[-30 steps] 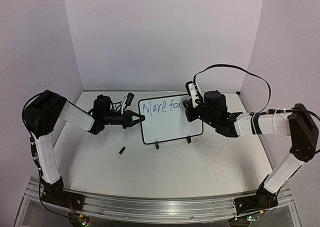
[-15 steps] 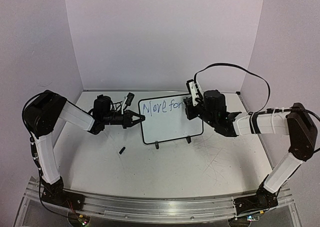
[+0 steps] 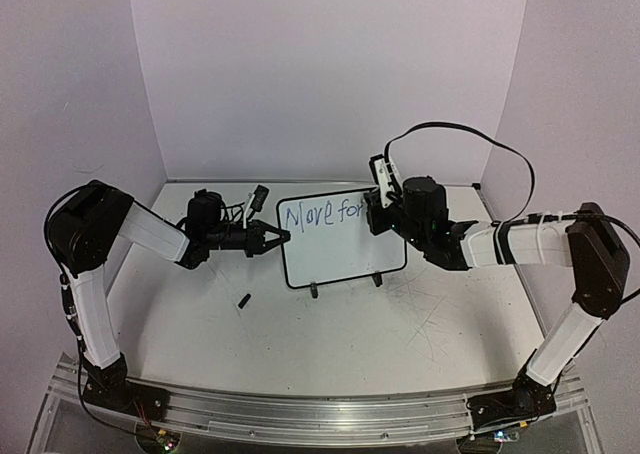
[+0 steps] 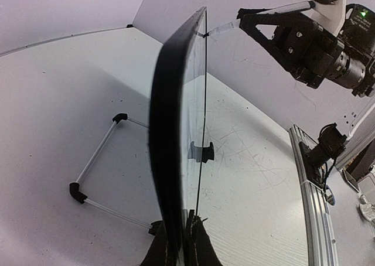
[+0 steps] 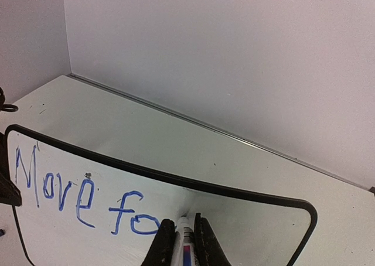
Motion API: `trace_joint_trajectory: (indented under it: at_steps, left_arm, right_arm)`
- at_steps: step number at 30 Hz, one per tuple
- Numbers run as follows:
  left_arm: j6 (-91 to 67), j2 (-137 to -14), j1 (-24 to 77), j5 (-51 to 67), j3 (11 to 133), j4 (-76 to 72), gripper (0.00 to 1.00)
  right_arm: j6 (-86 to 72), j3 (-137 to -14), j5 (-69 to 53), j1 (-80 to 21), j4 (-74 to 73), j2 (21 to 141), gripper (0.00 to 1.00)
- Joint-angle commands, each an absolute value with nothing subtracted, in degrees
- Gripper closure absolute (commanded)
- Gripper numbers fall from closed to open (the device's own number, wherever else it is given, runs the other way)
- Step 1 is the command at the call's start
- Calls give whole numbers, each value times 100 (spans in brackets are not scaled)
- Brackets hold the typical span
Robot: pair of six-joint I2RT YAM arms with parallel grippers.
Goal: Write a sentence on the whiteboard
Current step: Write on the whiteboard with the whiteboard marker without the cap.
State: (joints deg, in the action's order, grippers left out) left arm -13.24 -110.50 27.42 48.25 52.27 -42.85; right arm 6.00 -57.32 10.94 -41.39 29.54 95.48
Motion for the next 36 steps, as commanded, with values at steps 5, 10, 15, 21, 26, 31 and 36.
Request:
trace_joint_trajectory:
  at_steps: [5, 10, 15, 21, 26, 31, 36]
  left_arm:
    - [-730, -11024, 2689, 4062, 5239, -3781, 100]
    - [-730, -11008, 2697, 4082, 5247, -3775, 100]
    - [-738, -11006, 2699, 4079, 5244, -3765, 100]
    - [-737, -11039, 2715, 4089, 5271, -3755, 100]
    - [-719, -11006, 2714, 4070, 5248, -3746, 100]
    - [-712, -11015, 2716, 4079, 5250, -3738, 100]
    - [-701, -11006, 2715, 4078, 5248, -3737, 100]
  right_arm:
    - [490, -5670, 1332, -4122, 2986, 9504, 100]
    - [346, -5440, 1318, -4122, 2947, 9432, 100]
    - [244, -5252, 1324, -4122, 2915, 9354, 100]
    - [402, -5479, 1376, -4124, 3040, 9437, 100]
    - [469, -5708, 1436, -4122, 3205, 9518, 100]
    - [553, -5850, 1594, -4113, 3295, 9570, 100]
    - [520, -5878, 1588, -4104, 3241, 9641, 100]
